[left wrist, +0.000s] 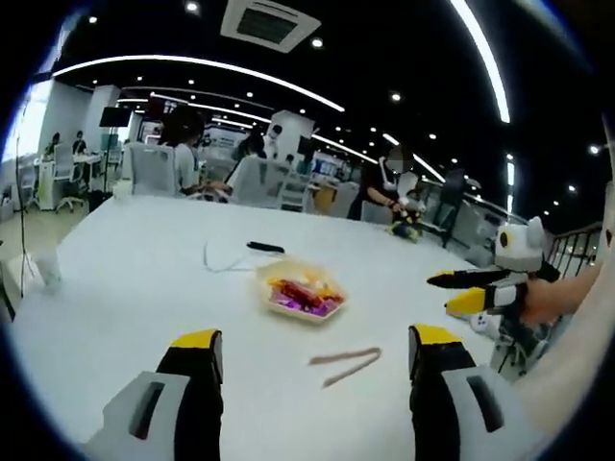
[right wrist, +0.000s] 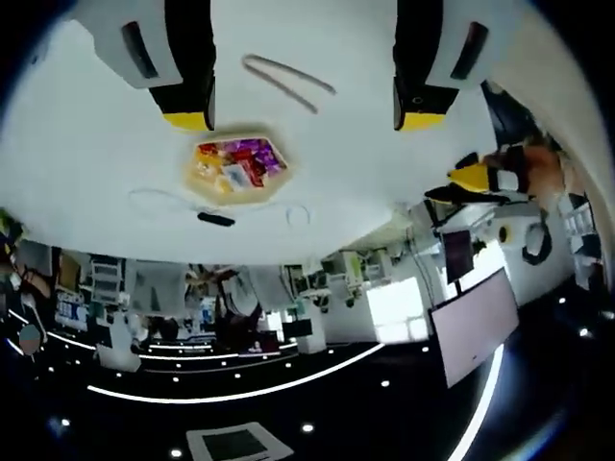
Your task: Place the target food into the container with the food tongs after gripping and lifting it, then release it inside without dropping or visibly crushing the food.
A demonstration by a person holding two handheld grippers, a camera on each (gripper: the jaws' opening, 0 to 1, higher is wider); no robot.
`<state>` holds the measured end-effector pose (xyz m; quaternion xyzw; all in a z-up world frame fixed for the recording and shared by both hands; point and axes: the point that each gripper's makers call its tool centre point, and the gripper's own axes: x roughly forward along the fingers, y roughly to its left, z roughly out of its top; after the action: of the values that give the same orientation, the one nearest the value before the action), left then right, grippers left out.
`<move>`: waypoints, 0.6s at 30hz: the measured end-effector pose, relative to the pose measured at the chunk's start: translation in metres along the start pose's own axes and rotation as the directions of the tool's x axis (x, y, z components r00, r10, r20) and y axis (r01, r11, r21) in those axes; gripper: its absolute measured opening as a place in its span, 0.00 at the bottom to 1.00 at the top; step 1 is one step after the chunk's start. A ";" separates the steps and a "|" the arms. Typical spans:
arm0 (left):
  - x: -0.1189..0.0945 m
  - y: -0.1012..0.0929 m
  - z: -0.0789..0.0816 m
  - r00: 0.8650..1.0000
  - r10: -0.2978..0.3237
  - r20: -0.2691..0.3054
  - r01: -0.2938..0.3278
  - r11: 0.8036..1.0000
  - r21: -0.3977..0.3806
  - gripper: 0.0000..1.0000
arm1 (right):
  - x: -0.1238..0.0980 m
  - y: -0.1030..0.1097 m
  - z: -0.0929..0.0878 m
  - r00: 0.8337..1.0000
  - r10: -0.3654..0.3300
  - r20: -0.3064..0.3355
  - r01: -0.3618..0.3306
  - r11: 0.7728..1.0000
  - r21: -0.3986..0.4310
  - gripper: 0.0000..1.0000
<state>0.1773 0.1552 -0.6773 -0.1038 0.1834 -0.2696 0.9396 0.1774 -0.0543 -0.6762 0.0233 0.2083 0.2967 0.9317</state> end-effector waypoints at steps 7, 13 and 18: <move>-0.014 0.012 0.018 0.995 0.033 0.093 -0.031 0.999 -0.021 0.93 | -0.005 -0.009 0.022 0.992 -0.073 0.100 0.072 0.997 0.010 0.82; -0.019 0.013 0.028 0.990 0.043 0.132 -0.049 0.998 0.039 0.96 | -0.012 -0.019 0.047 0.968 -0.141 0.207 0.140 0.990 0.021 0.82; -0.020 0.013 0.036 0.985 0.044 0.167 -0.055 0.997 0.058 0.99 | -0.014 -0.021 0.049 0.964 -0.155 0.218 0.154 0.988 0.024 0.84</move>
<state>0.1817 0.1804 -0.6428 -0.0917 0.0987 -0.2423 0.9608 0.1986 -0.0756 -0.6295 0.0426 0.1064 0.2181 0.9692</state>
